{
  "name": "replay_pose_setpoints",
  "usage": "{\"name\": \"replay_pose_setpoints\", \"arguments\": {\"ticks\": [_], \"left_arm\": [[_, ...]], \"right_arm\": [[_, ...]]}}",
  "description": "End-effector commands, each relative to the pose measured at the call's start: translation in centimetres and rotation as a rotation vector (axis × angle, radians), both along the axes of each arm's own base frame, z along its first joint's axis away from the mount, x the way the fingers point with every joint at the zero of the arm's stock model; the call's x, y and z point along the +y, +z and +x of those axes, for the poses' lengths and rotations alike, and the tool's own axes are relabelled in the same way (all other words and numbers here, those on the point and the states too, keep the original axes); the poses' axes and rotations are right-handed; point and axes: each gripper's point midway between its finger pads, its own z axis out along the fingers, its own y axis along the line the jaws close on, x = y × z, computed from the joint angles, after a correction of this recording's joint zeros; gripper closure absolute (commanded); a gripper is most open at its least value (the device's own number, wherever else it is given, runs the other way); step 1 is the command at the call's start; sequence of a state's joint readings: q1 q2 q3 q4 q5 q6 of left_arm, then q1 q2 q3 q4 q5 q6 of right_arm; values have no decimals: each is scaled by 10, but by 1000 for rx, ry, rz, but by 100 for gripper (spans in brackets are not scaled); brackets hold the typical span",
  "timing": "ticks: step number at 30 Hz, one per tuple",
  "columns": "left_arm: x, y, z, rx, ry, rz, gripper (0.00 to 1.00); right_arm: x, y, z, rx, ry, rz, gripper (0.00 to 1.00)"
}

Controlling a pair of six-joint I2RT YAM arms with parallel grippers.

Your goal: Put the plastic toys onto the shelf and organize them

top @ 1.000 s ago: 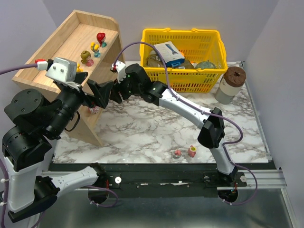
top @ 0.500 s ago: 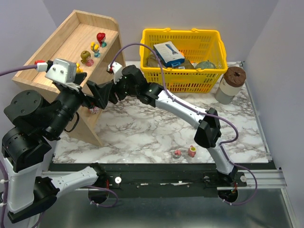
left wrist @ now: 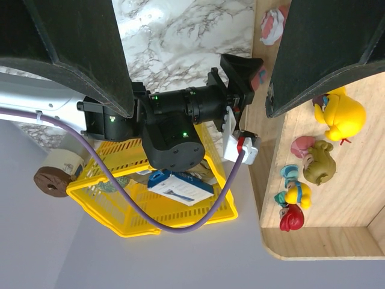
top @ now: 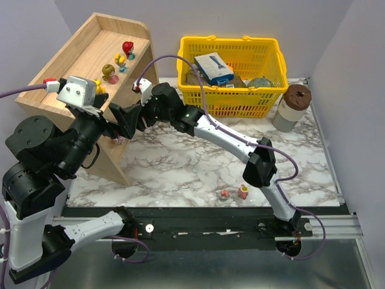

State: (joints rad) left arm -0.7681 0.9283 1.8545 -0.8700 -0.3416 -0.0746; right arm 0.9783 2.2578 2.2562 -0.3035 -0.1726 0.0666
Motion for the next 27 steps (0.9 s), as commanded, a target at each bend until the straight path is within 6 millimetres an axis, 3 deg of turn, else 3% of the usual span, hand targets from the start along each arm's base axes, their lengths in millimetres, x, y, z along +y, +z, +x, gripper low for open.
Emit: {"name": "replay_pose_setpoints", "arguments": {"ticks": [1,12,27], "left_arm": [[7,1,0,-10,30,6,1],[10,-1,2,-6,50,11,1],[14,-3,3,-6,70,24,1]], "right_arm": [[14,-8,0,-19,15,8,53],[18,-30,4,-35,6,-35,48],[25,-26,12,-92,-58,-19,46]]}}
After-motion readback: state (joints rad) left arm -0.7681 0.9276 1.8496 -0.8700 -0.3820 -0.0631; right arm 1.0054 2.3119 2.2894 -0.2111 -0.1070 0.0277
